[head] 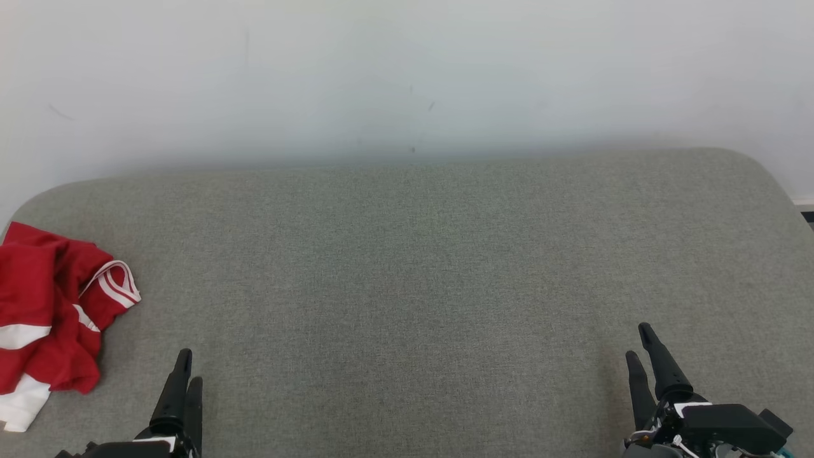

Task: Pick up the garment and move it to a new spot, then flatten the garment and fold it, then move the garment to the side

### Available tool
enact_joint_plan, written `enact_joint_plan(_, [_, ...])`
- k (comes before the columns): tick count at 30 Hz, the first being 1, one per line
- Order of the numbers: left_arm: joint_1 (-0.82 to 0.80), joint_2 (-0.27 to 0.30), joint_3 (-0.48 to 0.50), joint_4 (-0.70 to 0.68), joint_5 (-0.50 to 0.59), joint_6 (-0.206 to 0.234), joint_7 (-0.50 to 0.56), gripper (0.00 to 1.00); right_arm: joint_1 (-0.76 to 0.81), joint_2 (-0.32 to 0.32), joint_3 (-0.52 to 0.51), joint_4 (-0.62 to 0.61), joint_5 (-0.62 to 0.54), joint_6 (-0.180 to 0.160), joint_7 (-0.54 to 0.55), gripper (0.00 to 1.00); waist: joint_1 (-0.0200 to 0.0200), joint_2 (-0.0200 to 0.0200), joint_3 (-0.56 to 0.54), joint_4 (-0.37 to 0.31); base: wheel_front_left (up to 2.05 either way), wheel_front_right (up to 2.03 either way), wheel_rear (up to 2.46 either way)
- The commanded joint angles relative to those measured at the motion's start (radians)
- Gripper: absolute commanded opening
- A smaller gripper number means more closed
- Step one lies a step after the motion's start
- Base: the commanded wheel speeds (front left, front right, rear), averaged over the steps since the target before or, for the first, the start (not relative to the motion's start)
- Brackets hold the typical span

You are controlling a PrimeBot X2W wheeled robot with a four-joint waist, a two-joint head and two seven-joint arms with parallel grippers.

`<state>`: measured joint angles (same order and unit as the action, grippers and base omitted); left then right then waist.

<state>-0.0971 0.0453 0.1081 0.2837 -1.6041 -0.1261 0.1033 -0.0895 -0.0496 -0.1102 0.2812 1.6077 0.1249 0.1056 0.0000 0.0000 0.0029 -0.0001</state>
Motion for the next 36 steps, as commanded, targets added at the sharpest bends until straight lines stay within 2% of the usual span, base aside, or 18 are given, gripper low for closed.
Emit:
enact_joint_plan(1, [-0.015,0.005,-0.001,-0.016,0.022,-0.002,-0.014,1.0,-0.022,-0.009,0.012,-0.019,-0.022,0.003,-0.012,1.0,0.0,0.0,0.0,0.0,0.0,0.0,0.0])
enact_joint_plan(7, [-0.015,0.006,0.001,-0.013,0.103,-0.002,-0.039,1.0,-0.032,-0.031,0.046,-0.006,-0.085,0.003,-0.042,1.0,0.0,0.0,0.002,0.0,0.0,0.0,0.0])
enact_joint_plan(19, [-0.007,0.005,-0.009,-0.02,0.384,-0.003,-0.093,1.0,-0.048,-0.048,0.068,0.019,-0.316,0.004,-0.097,1.0,0.0,0.0,0.006,-0.001,0.0,0.0,0.0])
enact_joint_plan(36, [-0.011,0.008,-0.027,0.006,0.705,-0.003,-0.16,1.0,-0.07,-0.065,0.113,0.057,-0.59,0.005,-0.163,1.0,0.0,0.0,0.012,-0.002,0.0,0.0,0.0])
